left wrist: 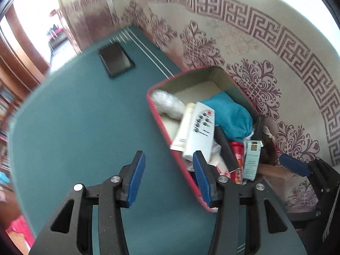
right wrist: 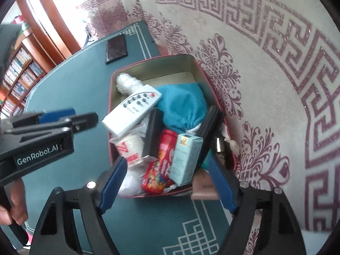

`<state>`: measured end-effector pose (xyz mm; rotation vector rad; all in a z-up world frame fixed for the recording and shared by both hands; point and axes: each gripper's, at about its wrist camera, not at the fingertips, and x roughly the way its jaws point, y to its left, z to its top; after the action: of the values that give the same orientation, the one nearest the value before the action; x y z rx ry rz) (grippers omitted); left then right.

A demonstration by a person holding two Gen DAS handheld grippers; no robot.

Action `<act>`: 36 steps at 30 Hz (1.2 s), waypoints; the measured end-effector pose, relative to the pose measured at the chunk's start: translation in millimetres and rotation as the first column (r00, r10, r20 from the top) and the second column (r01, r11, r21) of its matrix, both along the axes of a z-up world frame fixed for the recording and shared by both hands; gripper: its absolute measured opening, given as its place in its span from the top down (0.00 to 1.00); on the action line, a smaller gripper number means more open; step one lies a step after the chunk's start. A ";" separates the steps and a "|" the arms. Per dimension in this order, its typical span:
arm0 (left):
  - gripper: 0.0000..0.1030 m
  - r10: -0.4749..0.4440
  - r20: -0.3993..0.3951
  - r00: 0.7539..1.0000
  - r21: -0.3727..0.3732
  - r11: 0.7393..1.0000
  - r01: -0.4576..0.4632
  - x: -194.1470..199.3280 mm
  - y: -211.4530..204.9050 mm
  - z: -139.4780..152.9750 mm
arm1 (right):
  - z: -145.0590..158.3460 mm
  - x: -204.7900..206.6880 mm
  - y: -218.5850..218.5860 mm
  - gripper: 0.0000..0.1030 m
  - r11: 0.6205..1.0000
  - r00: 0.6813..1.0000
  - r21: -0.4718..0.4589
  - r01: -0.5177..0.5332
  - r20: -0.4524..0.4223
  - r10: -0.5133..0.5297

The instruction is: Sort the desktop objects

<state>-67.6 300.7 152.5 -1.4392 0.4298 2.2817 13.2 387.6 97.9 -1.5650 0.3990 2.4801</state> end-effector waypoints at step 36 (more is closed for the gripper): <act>0.34 -0.031 -0.228 0.973 -0.035 0.999 0.023 50.4 5.9 80.8 | 27.3 35.5 -0.7 0.01 0.997 0.998 0.043 0.058 0.003 -0.058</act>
<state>-17.2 306.6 233.3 -1.1809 0.5536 2.4383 48.7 386.9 125.2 -1.5195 0.3828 2.4256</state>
